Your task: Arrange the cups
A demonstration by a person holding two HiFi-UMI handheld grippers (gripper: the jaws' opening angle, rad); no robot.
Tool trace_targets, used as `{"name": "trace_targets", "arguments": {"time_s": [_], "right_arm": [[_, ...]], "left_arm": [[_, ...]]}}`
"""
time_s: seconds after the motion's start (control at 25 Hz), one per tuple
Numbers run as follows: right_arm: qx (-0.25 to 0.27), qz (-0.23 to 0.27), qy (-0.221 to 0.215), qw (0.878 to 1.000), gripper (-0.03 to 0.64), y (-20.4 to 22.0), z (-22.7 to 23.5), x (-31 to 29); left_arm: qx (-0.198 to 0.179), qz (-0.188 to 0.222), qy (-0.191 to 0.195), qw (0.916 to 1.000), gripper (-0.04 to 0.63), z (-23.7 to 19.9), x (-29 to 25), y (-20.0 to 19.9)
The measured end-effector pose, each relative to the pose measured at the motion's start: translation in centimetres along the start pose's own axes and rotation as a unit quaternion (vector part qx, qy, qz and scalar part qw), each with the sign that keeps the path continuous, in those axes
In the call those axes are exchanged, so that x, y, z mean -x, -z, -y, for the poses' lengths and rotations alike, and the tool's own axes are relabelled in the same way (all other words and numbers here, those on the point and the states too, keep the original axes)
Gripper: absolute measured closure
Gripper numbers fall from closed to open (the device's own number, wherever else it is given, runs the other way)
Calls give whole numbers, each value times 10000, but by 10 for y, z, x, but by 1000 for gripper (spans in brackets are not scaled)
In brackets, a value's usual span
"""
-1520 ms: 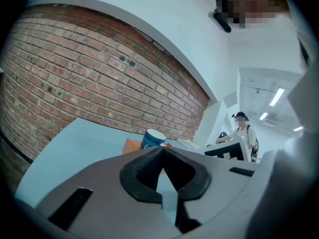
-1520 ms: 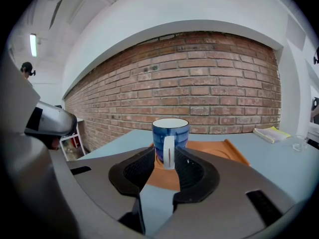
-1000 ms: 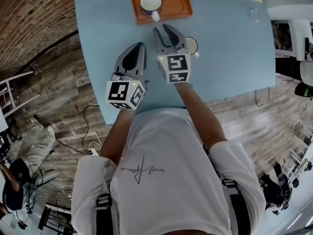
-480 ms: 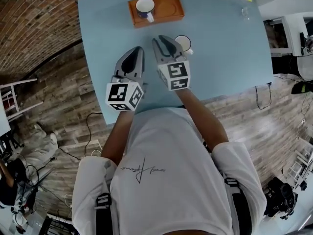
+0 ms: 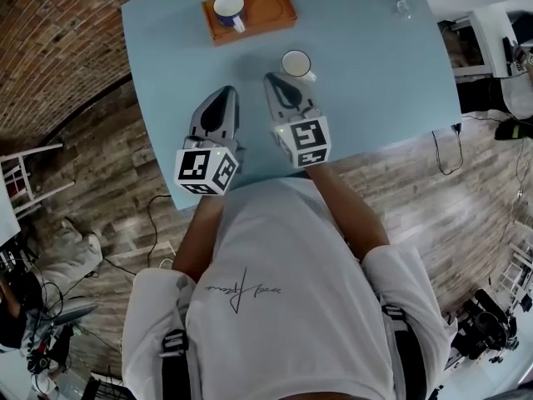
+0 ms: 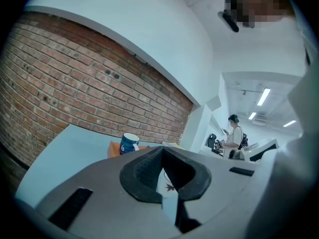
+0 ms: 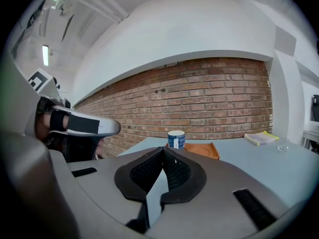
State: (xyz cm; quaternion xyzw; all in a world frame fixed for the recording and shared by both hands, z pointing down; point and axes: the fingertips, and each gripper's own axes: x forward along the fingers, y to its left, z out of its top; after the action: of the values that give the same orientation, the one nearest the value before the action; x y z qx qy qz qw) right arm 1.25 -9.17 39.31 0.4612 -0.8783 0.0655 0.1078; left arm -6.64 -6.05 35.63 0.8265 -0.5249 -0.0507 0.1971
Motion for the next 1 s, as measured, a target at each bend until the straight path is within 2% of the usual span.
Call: {"name": "trace_targets", "arguments": {"time_s": [0.24,0.52,0.84,1.0], "right_arm": [[-119,-18,-40,9999,595,-1,11,21],[28,-187,-163,9997,595,7,28,30],[527,-423,-650,9956,595,14,41,31],[570,-512,-624,9951,595,26,58,38]], "left_arm": [[-108,-146,235,9996,588,21,-10,11],[-171,-308,515,9981,589,38,-24,19],[-87,-504,638,9967,588,48,-36,30],[-154,-573,698,9958,588,58,-44,37]]}}
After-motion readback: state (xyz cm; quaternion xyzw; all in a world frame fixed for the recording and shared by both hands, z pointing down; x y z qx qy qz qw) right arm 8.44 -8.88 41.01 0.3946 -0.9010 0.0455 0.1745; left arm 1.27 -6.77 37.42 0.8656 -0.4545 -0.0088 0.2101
